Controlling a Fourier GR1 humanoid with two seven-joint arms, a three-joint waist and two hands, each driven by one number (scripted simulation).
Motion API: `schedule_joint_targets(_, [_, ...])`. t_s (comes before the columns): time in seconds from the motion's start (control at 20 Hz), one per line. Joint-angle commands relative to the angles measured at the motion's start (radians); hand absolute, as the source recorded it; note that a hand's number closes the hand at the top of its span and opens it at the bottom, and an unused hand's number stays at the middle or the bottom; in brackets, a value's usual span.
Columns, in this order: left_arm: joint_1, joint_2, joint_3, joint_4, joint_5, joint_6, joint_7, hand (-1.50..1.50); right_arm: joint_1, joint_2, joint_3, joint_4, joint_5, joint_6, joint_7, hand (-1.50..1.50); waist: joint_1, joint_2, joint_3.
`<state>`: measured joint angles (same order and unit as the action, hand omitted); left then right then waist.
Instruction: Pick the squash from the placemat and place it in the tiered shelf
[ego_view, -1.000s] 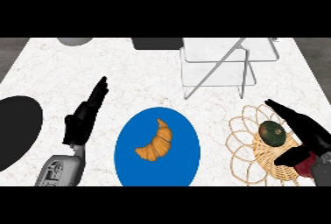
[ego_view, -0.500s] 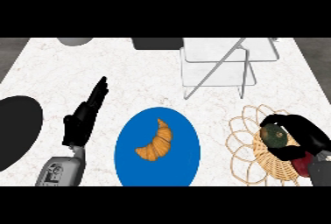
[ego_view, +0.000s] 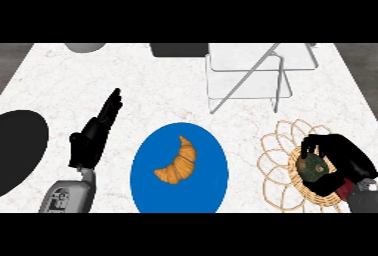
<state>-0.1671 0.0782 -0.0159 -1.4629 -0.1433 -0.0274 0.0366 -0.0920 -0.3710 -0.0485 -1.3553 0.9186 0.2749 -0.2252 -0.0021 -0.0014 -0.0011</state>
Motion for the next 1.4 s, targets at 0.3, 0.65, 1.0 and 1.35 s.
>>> schedule_joint_targets(0.3, [-0.024, -0.014, -0.020, 0.009, -0.007, -0.004, 0.018, 0.00, -0.030, 0.366, 0.433, -0.171, 0.078, -0.166, 0.675, 1.50, 0.040, -0.005, 0.000])
schedule_joint_targets(0.65, [-0.021, -0.015, -0.019, 0.046, -0.022, 0.007, -0.022, 0.00, -0.113, 0.370, 0.723, -0.371, -0.084, -0.530, 1.002, 1.50, 0.032, -0.006, 0.000])
schedule_joint_targets(1.0, [-0.034, -0.008, -0.011, 0.028, -0.007, -0.007, 0.008, 0.00, -0.445, 0.371, 0.879, -0.426, 0.094, -0.644, 1.494, 1.50, 0.030, -0.006, -0.002])
schedule_joint_targets(1.35, [-0.005, -0.019, -0.012, 0.058, -0.024, 0.016, -0.051, 0.00, -0.640, 0.370, 0.835, -0.464, 0.266, -0.479, 1.686, 1.50, 0.009, -0.008, -0.002])
